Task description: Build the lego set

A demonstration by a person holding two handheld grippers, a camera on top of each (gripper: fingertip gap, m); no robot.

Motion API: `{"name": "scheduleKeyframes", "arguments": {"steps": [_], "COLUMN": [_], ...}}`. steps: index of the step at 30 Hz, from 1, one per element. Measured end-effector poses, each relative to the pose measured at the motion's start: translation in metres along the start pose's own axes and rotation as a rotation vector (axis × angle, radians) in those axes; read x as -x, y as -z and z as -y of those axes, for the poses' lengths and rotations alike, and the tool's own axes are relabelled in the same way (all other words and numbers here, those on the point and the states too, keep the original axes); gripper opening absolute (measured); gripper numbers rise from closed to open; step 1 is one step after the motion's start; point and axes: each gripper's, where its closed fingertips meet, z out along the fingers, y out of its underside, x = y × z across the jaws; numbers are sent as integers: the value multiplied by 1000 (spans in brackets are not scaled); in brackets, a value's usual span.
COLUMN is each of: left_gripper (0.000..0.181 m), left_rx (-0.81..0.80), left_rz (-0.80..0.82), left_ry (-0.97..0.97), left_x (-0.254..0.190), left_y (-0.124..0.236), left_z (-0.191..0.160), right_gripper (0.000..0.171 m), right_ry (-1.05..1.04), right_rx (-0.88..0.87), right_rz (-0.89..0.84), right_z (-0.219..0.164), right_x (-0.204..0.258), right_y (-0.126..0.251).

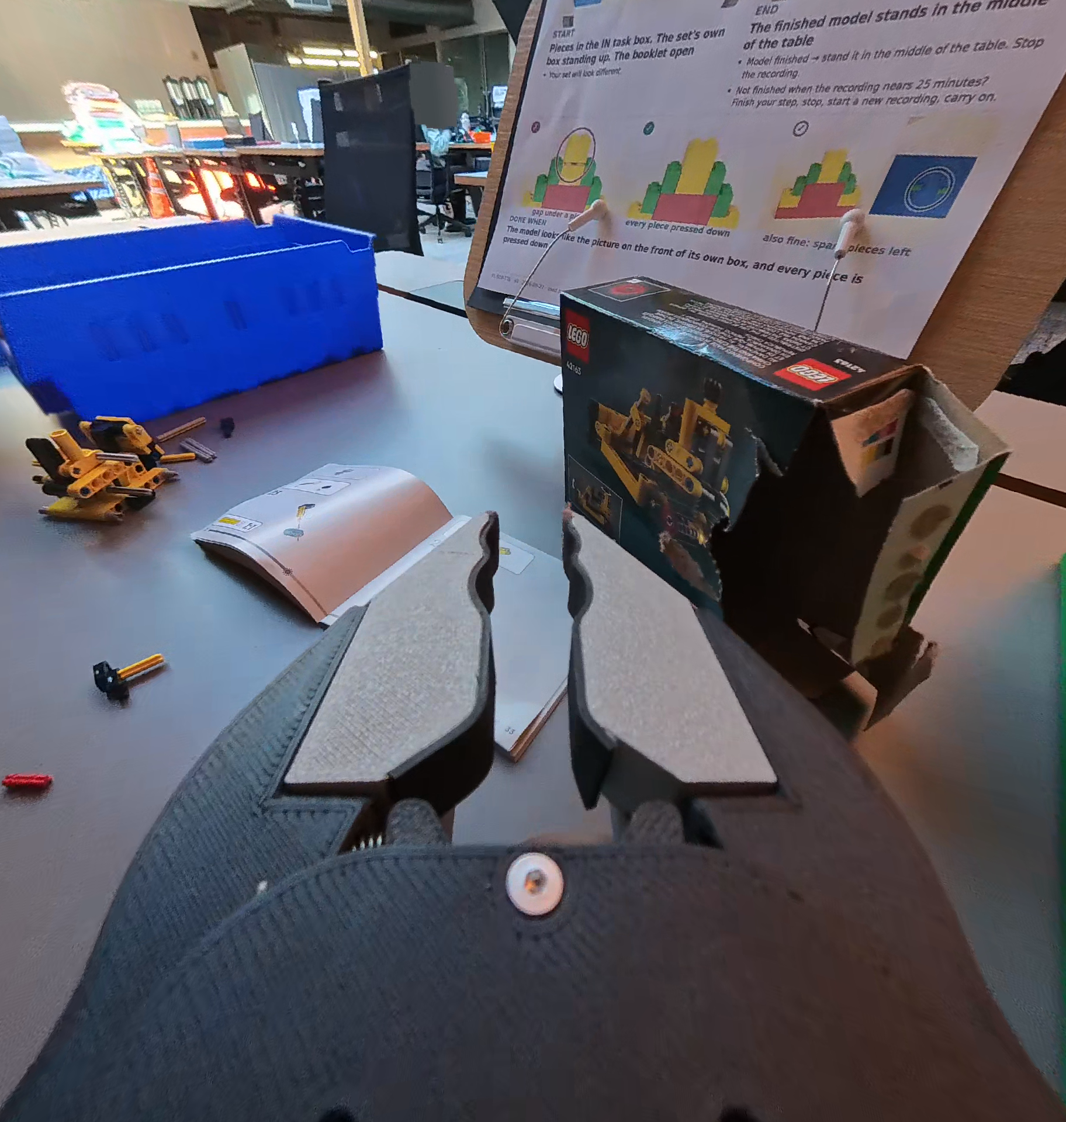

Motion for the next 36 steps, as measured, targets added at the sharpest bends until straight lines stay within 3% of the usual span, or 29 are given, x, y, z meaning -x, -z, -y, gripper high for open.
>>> {"name": "scheduleKeyframes", "arguments": {"steps": [1, 3, 7, 10, 13, 17, 20, 22, 27, 36], "left_gripper": [7, 20, 33, 34, 24, 28, 38, 36, 31, 47], "left_rx": [-46, -64, 36, -11, -61, -172, -226, -327, -494, -507], "left_rz": [31, 130, 272, 312, 389, 509, 531, 552, 434, 443], "left_ry": [-1, -55, -123, -54, 17, 78, 96, 136, 226, 252], "left_x": [8, 29, 69, 94, 116, 139, 143, 146, 141, 149], "left_y": [5, 9, -1, -4, -8, -6, -4, 3, 7, 5], "left_z": [17, 43, 59, 74, 88, 110, 116, 121, 124, 116], "right_gripper": [17, 17, 16, 16, 15, 15, 18, 22, 52, 56], "right_ry": [-2, -5, 5, 10, 6, 5, -5, -9, -33, -41], "right_rx": [1, -1, 3, 0, -4, -3, 4, 7, 35, 52], "right_rz": [-4, -4, -15, -16, -15, -20, -26, -36, -82, -91], "right_z": [0, 1, 0, 0, 1, 1, 0, 0, -4, -6], "right_x": [-1, -2, -2, -2, -2, -3, -4, -6, -14, -16], "right_y": [-1, -2, -4, -3, -3, -3, -4, -4, -7, -8]}}
